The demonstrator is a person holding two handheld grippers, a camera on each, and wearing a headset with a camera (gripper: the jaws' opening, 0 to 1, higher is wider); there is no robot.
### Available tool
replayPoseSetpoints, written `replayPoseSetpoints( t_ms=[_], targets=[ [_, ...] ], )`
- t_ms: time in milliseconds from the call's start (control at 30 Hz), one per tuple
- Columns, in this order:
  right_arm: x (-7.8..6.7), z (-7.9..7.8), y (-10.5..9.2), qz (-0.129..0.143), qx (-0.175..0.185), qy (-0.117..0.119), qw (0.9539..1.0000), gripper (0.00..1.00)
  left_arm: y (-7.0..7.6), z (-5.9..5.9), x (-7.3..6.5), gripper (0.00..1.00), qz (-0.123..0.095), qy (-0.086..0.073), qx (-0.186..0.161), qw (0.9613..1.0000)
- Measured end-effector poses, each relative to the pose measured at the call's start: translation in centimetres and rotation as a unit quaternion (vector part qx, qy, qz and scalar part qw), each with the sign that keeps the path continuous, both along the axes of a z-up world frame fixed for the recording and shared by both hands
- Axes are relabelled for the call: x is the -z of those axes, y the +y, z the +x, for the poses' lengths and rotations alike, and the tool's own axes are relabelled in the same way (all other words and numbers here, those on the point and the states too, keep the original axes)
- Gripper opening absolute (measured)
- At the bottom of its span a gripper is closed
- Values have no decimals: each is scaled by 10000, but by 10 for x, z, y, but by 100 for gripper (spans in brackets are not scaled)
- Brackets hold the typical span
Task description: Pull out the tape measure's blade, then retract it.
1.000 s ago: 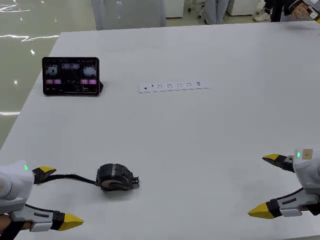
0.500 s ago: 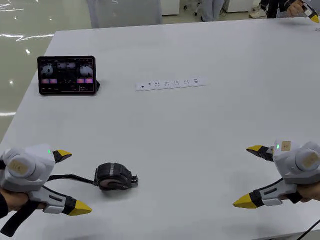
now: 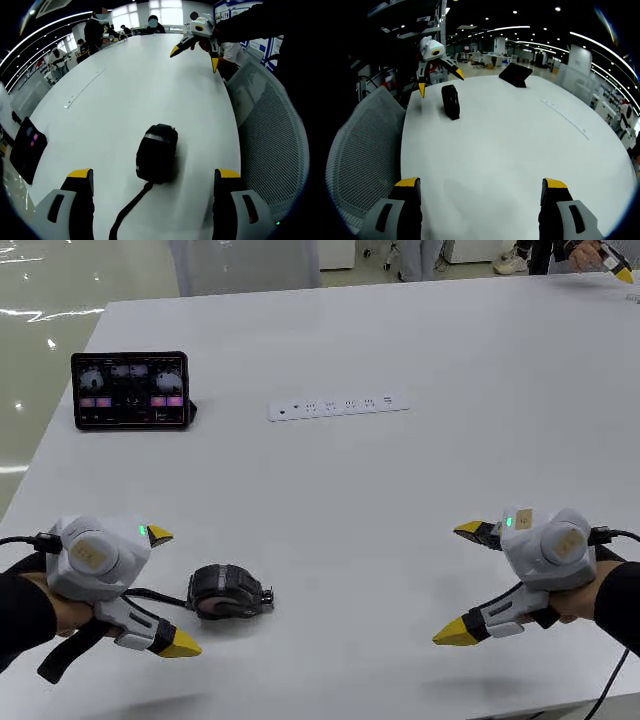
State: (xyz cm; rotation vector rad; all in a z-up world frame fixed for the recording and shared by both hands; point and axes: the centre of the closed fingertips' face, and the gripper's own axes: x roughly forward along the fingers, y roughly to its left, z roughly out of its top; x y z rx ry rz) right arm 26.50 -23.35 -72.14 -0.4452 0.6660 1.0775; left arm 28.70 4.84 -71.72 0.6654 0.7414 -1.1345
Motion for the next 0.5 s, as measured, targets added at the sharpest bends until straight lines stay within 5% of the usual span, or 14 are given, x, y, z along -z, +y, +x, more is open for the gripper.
replayPoseSetpoints(
  t_ms=[267, 400, 500],
  targets=[
    [3, 4, 14, -34, -123, 16, 9999, 99, -11, -1, 8, 91, 160, 170, 234, 9995],
    [4, 8, 24, 58, -88, 56, 9999, 99, -21, -3, 13, 82, 235, 476, 219, 9984],
    [6, 11, 34, 122, -147, 111, 9998, 99, -30, -8, 16, 85, 241, 657, 282, 9971]
  ],
)
